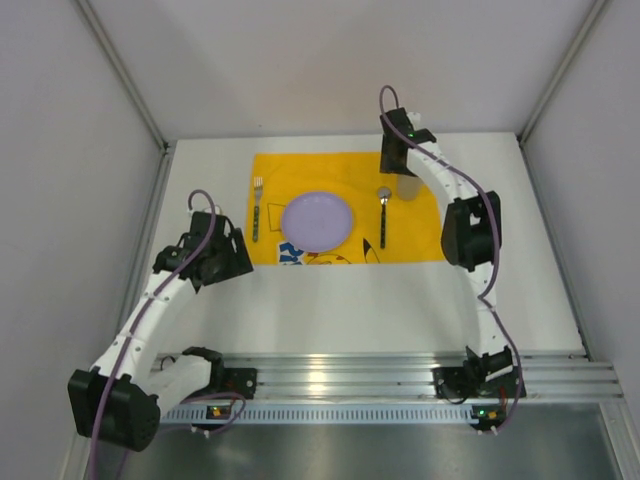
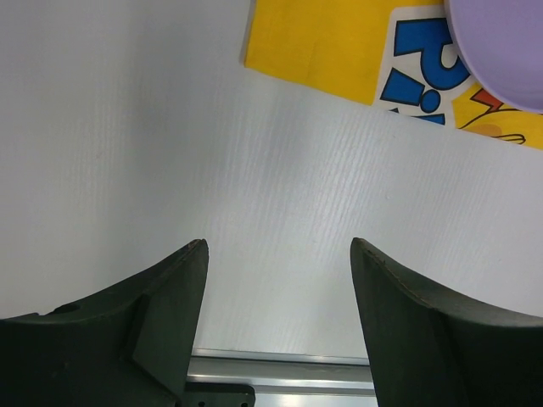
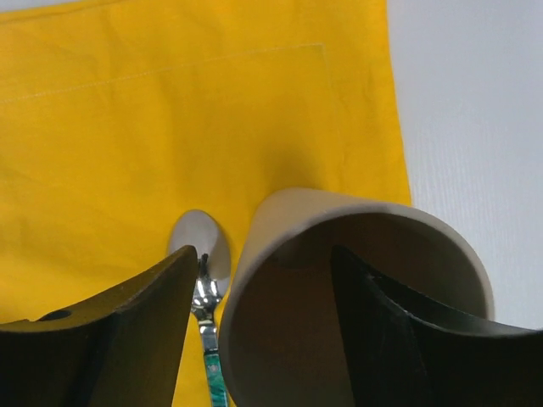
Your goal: Set the dinner table for one person
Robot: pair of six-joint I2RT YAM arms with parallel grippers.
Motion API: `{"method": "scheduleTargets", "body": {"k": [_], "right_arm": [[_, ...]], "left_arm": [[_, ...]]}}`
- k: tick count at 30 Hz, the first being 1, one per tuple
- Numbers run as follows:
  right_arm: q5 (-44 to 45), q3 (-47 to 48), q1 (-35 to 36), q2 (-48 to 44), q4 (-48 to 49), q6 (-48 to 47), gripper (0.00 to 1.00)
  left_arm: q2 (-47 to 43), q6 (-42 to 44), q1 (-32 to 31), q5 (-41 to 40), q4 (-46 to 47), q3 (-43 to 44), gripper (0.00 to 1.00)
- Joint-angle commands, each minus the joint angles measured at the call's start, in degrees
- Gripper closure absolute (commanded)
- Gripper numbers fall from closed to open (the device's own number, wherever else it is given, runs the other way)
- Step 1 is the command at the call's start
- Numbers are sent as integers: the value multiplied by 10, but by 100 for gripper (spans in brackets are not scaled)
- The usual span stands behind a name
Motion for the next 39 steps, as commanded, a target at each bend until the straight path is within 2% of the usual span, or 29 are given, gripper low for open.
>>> {"method": "scheduleTargets", "body": {"k": [1, 2, 10, 15, 16, 17, 18, 19, 20, 21, 22, 24, 25, 26, 27, 28, 29, 30, 31, 35, 37, 39], "right_arm": [[5, -7, -4, -70, 23, -2, 35], [7, -7, -4, -83, 21, -5, 32], [-2, -1, -2, -172, 1, -17, 29], [-15, -25, 23, -293, -15, -25, 27], [-30, -65, 33, -320, -11, -30, 26], [-65, -99, 43, -392, 33, -39, 16], [-111, -196, 60, -435, 65, -69, 6], [-164, -248, 76, -479, 91, -74, 0], [-171, -297, 91, -561, 110, -72, 0], [-176, -346, 110, -599, 134, -41, 0], [-222, -431, 112, -634, 136, -25, 0], [-260, -544, 112, -723, 117, 24, 0], [-308, -583, 113, -752, 111, 33, 0], [-334, -621, 113, -819, 110, 42, 0], [-353, -693, 115, -854, 112, 76, 0], [-373, -724, 116, -892, 110, 95, 0], [-376, -750, 117, -969, 102, 113, 0], [-382, -793, 117, -1008, 98, 144, 0], [-383, -809, 117, -1082, 92, 153, 0], [-331, -815, 117, -1194, -7, 165, 0], [-311, -798, 117, -1227, -74, 150, 0], [-300, -781, 117, -1241, -99, 149, 0]], "left_arm": [[5, -5, -6, -7, 15, -1, 27], [6, -5, -7, -7, 16, -1, 27], [11, -4, -10, -3, 17, -1, 27], [-4, -11, -12, -16, 12, 1, 31], [-11, -11, -13, -18, 15, -2, 30], [-23, -9, -13, -18, 18, -4, 30], [-30, -8, -13, -18, 21, -6, 30], [-35, -7, -13, -16, 26, -9, 30], [-37, -6, -13, -13, 27, -9, 30], [-39, -5, -14, -9, 27, -9, 29], [-40, -5, -14, -7, 27, -7, 29], [-46, -4, -16, -3, 27, -7, 24], [-49, -3, -17, 0, 27, -6, 22], [-53, 0, -17, 2, 28, -5, 20], [-57, 1, -18, 5, 32, -6, 18], [-68, 2, -18, 3, 33, -7, 16], [-72, 3, -19, 3, 35, -8, 12], [-74, 3, -19, 2, 37, -9, 7], [-78, 1, -19, -1, 35, -9, 7], [-87, 0, -20, -5, 35, -9, 6], [-91, 0, -21, -5, 37, -10, 6], [-93, 0, -21, -5, 38, -11, 7]]}}
